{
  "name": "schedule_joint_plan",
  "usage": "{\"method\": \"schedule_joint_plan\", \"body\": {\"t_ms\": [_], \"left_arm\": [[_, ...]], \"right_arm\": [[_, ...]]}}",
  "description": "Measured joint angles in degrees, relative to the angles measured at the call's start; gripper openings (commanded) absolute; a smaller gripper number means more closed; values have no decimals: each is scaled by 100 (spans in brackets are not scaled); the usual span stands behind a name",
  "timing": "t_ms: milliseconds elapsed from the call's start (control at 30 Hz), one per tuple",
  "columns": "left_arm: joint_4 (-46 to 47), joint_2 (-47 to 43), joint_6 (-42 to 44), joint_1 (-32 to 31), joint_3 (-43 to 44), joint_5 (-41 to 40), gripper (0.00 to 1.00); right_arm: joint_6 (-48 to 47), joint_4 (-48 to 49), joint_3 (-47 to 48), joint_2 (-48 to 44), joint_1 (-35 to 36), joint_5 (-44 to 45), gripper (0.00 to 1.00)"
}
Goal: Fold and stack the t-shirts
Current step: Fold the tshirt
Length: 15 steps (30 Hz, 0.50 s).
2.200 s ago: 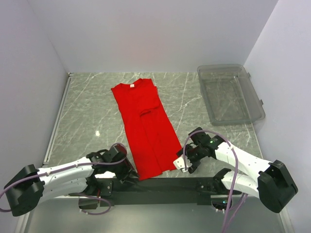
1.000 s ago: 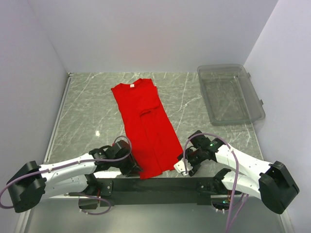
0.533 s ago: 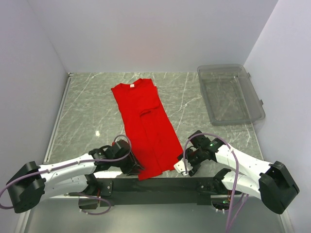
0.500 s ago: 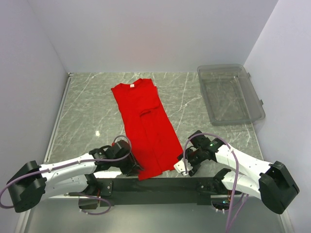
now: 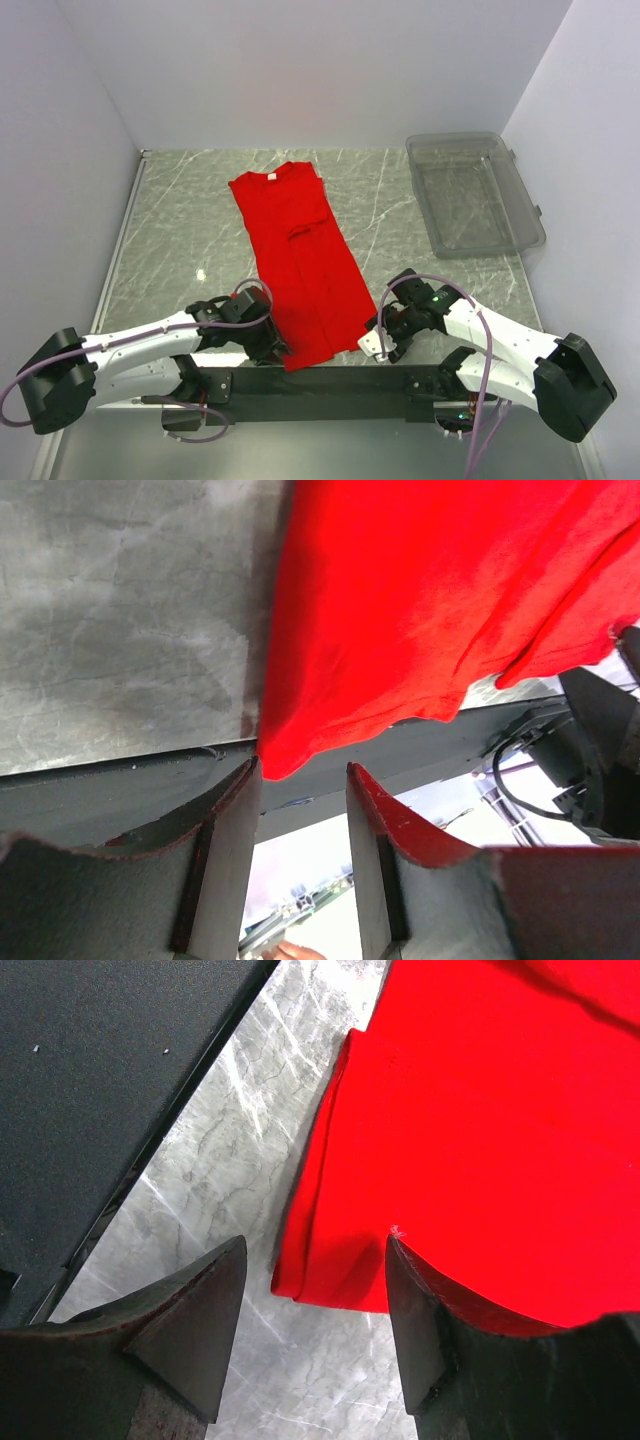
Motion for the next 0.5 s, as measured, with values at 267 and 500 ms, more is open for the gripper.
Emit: {"method": "schedule_joint_plan", "body": {"t_ms": [267,500], "left_arm": [[96,516,175,0,0,199,44],[295,732,192,0,0,289,40]], "right_arm": [[0,2,0,0,0,0,64],[0,2,-2,0,0,-2,64]]}}
